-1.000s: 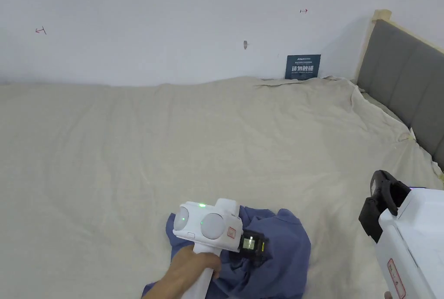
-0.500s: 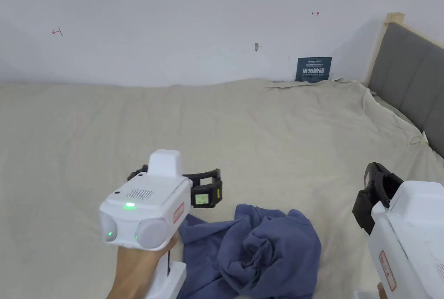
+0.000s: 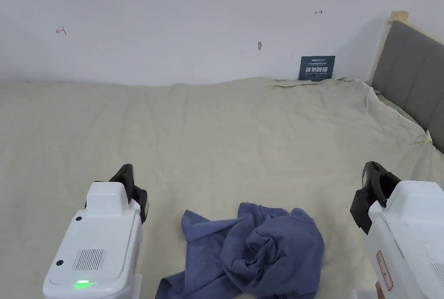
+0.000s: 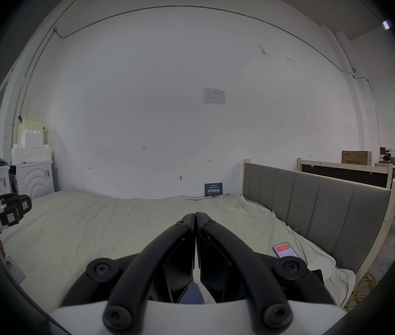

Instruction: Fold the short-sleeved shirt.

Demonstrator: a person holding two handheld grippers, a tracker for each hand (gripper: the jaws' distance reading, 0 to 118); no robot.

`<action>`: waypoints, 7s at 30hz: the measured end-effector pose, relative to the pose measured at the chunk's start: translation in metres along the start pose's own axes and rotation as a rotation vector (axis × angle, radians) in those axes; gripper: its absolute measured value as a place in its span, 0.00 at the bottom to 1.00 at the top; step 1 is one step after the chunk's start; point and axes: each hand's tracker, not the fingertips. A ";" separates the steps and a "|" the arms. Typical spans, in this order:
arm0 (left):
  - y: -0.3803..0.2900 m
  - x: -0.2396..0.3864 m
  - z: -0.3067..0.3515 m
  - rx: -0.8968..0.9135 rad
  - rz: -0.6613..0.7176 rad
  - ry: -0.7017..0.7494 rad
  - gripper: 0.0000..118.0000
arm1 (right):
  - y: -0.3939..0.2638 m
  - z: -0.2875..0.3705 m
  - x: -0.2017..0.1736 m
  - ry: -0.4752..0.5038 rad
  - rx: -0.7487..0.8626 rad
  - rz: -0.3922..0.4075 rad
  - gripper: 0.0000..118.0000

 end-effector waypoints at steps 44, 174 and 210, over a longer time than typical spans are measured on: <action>-0.150 0.027 -0.038 -1.138 0.007 -0.190 0.32 | -0.019 -0.014 0.000 0.027 -0.065 -0.018 0.01; -0.101 -0.142 -0.096 -1.022 -0.036 -0.058 0.00 | -0.137 -0.148 0.035 0.040 -0.723 -0.072 0.07; -0.123 -0.111 -0.030 -1.156 0.086 -0.042 0.97 | -0.127 -0.035 0.007 0.018 -0.859 -0.023 0.62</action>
